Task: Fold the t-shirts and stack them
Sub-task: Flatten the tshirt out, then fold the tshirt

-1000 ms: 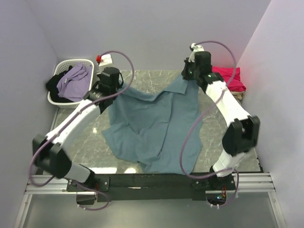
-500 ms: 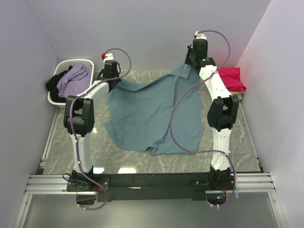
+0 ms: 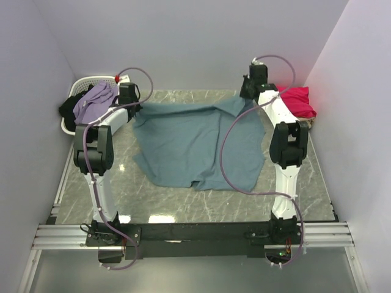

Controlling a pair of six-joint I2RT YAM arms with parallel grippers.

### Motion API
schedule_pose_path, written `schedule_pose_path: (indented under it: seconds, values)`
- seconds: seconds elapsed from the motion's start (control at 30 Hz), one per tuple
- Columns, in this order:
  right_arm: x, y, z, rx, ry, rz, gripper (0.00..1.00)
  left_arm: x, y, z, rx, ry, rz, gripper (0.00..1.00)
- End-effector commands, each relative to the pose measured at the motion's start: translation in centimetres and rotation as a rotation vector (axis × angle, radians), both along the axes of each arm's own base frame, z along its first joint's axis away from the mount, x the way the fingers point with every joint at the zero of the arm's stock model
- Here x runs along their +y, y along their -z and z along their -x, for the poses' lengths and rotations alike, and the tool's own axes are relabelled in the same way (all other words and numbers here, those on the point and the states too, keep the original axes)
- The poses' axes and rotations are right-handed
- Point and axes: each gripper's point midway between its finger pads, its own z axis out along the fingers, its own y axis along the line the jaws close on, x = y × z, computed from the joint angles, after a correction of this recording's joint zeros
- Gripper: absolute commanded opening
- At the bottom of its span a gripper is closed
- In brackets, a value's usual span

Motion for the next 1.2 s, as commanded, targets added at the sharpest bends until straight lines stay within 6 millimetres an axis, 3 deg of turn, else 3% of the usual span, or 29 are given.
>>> schedule_pose_path:
  seconds: [0.0, 0.03, 0.33, 0.47, 0.5, 0.53, 0.57, 0.63, 0.7, 0.73, 0.8, 0.97, 1.17]
  values:
    - [1.0, -5.0, 2.8, -0.037, -0.044, -0.057, 0.0, -1.4, -1.7, 1.3, 0.002, 0.034, 0.078, 0.01]
    - [1.0, -3.8, 3.6, -0.004, -0.051, -0.057, 0.0, -1.7, -1.3, 1.6, 0.017, 0.043, 0.097, 0.01]
    - [1.4, -1.5, 8.9, 0.145, -0.068, -0.091, 0.0, -3.2, 0.2, 4.5, 0.12, 0.096, 0.166, 0.01]
    - [1.2, -1.9, 10.5, 0.142, -0.058, -0.089, 0.0, -2.8, -1.3, 5.4, 0.116, 0.082, 0.154, 0.01]
    - [1.2, -3.0, 10.7, 0.108, -0.058, -0.091, 0.0, -2.8, -1.5, 5.6, 0.121, 0.088, 0.15, 0.04]
    - [1.1, -2.5, 11.1, 0.121, -0.055, -0.086, 0.0, -2.6, -2.5, 5.2, 0.108, 0.091, 0.141, 0.04]
    - [0.6, -2.6, 11.2, 0.121, -0.036, -0.075, 0.0, -2.2, -2.1, 5.8, 0.15, 0.071, 0.129, 0.04]
    - [0.2, -2.4, 11.5, 0.119, -0.019, -0.067, 0.0, -1.2, -3.7, 5.0, 0.127, 0.063, 0.115, 0.09]
    - [0.1, -2.7, 11.4, 0.103, -0.008, -0.06, 0.0, -1.0, -3.2, 5.2, 0.184, 0.093, 0.149, 0.13]
    - [0.1, -2.9, 11.4, 0.099, -0.009, -0.06, 0.0, -0.4, -4.4, 4.5, 0.169, 0.108, 0.166, 0.14]
    - [0.3, -2.0, 11.8, 0.15, -0.022, -0.053, 0.0, -0.4, -2.6, 5.4, 0.278, 0.131, 0.18, 0.14]
    - [0.6, -0.7, 12.3, 0.198, -0.027, -0.047, 0.0, 0.1, 0.0, 6.2, 0.344, 0.106, 0.163, 0.14]
    - [0.1, 2.0, 13.8, 0.297, -0.011, -0.008, 0.0, -0.1, 2.1, 6.9, 0.422, 0.113, 0.155, 0.12]
